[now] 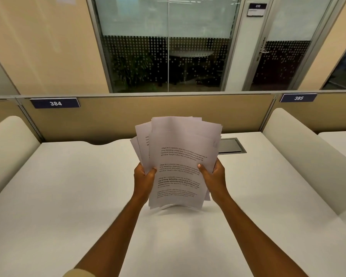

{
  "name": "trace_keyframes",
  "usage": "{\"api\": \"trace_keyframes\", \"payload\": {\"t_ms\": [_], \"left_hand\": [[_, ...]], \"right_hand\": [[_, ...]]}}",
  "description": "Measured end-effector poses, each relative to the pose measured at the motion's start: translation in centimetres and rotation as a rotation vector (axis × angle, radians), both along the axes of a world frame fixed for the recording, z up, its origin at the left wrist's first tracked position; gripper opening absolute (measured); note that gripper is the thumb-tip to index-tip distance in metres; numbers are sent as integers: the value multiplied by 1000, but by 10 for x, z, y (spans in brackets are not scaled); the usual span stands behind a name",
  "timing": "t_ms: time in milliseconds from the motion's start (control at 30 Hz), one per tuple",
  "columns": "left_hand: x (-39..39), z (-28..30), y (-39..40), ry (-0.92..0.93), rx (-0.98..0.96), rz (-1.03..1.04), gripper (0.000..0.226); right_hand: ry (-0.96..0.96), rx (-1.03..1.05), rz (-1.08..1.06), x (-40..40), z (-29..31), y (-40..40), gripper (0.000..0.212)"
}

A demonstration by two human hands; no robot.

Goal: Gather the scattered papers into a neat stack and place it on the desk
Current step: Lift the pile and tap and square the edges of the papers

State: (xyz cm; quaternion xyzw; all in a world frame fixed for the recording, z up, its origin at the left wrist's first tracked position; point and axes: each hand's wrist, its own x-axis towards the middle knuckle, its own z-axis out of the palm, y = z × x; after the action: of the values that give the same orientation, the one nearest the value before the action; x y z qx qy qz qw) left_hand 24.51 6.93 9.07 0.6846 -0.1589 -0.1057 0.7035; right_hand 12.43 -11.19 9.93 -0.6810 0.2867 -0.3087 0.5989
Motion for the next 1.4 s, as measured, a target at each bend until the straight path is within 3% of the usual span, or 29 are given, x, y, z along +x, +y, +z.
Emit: {"api": "trace_keyframes", "payload": {"t_ms": [267,433,667,833,1067,1200,1400], "left_hand": [[3,8,-4,-27,24,21,36],[-3,-4,-3,-3,53,23,27],[-12,1,-6,26,51,11,44],[-14,10,-10,33,-2,14,38],[-13,38,-26,41,-14,158,55],[-16,51,-37,69,20,282,53],[-16,50,-42,80,85,333,48]], "right_hand": [[10,-32,28,5,11,-3,35],[24,14,16,-7,-8,4,28],[45,40,37,-13,-7,5,38],[0,76,35,-14,-2,4,37],[-132,141,-50,-1,24,4,51],[-63,144,-155,9,39,11,76],[33,205,-267,15,48,17,64]]}}
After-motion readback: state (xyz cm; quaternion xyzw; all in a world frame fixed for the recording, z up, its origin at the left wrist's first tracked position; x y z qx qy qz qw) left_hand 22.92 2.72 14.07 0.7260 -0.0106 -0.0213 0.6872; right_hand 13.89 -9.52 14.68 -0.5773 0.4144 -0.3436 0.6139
